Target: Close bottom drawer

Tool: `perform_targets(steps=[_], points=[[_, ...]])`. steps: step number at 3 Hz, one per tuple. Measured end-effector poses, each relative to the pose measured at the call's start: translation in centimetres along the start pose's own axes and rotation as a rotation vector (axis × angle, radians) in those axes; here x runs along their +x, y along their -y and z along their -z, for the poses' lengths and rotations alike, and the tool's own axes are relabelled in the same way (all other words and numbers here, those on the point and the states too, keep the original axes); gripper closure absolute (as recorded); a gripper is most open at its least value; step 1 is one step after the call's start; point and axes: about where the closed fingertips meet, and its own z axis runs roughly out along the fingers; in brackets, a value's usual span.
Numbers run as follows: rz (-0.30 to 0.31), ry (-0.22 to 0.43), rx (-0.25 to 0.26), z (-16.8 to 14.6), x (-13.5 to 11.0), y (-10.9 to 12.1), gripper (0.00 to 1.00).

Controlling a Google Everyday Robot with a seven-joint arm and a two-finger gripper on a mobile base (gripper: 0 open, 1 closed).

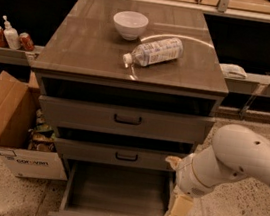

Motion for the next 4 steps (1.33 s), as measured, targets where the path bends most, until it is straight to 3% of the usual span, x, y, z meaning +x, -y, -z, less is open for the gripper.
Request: perform_targets(steps=[1,3,4], points=[[-0.01,0.044,-0.091,-6.5,2.6,-0.7,0.0],[-0.028,0.054,-0.133,-8.8,3.6,-1.3,0.0],[-0.01,0.069,-0.156,-12.1,6.2,-1.2,0.0]])
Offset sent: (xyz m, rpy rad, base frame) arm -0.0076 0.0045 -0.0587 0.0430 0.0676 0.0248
